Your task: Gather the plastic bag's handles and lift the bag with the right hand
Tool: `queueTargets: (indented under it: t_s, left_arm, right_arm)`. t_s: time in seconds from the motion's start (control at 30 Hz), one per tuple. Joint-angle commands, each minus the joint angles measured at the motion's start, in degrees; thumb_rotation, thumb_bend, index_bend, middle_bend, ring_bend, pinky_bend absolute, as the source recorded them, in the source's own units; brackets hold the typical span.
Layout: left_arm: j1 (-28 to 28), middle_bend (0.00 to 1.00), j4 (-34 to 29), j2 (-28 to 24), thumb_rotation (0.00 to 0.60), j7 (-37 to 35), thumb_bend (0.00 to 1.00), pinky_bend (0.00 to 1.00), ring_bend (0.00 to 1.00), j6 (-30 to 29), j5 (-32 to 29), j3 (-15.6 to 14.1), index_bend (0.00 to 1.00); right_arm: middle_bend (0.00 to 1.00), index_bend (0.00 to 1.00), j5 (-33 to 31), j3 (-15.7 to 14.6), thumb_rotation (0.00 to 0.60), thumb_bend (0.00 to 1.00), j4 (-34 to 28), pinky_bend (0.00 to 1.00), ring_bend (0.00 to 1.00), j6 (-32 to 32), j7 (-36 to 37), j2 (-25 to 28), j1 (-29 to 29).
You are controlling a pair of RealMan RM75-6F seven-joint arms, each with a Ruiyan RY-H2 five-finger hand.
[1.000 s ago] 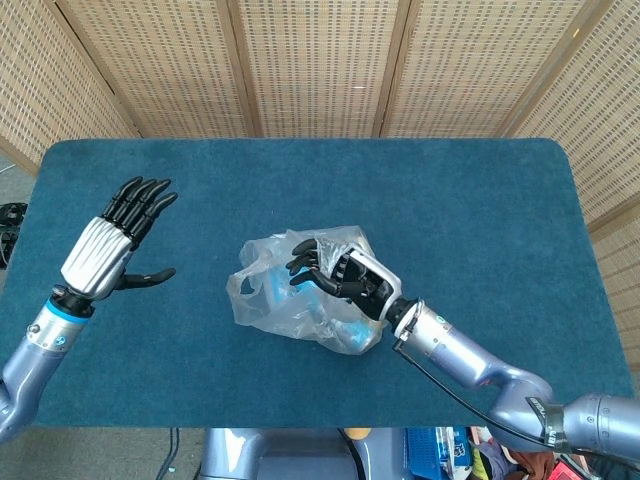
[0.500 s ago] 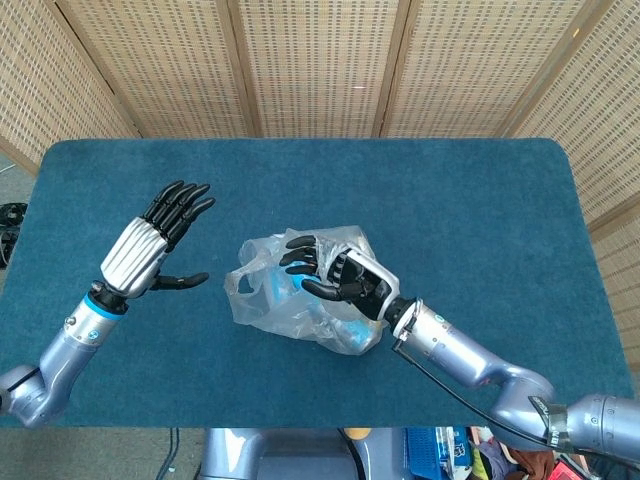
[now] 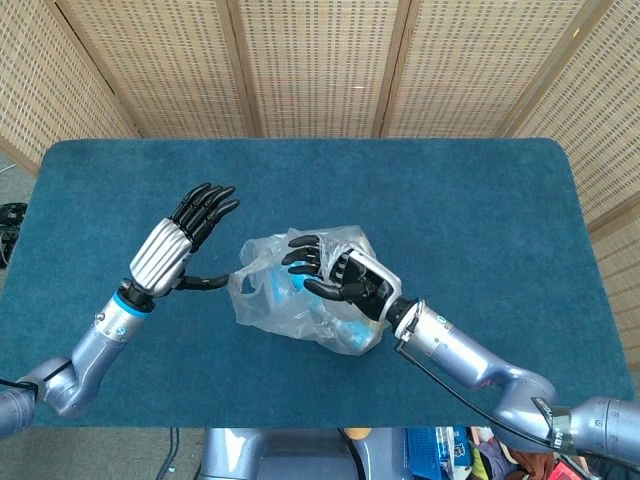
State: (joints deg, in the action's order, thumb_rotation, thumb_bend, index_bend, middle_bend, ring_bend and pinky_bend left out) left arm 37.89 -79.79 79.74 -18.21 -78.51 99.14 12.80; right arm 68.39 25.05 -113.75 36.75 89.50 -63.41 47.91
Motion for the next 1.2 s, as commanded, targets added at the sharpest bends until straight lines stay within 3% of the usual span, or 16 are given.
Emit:
queueTargets:
  t_s: [0.03,0.33,0.53,0.93,1.2]
  left_arm:
    - [0.66,0.0,3.35,2.73,0.6,0.12,0.1,0.0,0.0,-2.14,1.13,-0.13,0.0]
    - [2.02,0.0,14.37,12.33,0.6,-4.35,0.1,0.0,0.0,-9.47,2.09,0.23,0.0]
    - [3.09,0.0,18.53,16.53,0.6,-6.86,0.1,0.0,0.0,-11.72,1.78,0.22,0.0]
    - [5.04,0.0,16.93,18.31,0.6,-7.24,0.11,0.0,0.0,-9.25,-1.13,0.63,0.0]
    - [6.71,0.0,11.57,17.55,0.6,-4.54,0.24,0.0,0.0,-5.39,-3.87,1.93,0.0]
  right_arm:
    - [0.34,0.27,0.0,0.34,0.6,0.35,0.09,0.15,0.15,-0.28,0.02,-0.11,-0.29]
    - [0.34,0.27,0.32,1.33,0.6,0.35,0.37,0.15,0.15,-1.55,-0.14,-0.88,-1.22]
    - [0.34,0.27,0.3,1.86,0.6,0.35,0.6,0.15,0.15,-2.2,-0.68,-1.66,-1.57]
    - [0.34,0.27,-0.72,2.92,0.6,0.35,0.53,0.15,0.15,-3.37,-2.81,-2.72,-1.83]
    - [0.34,0.27,-1.47,3.52,0.6,0.36,0.39,0.15,0.15,-3.93,-4.26,-3.11,-2.06]
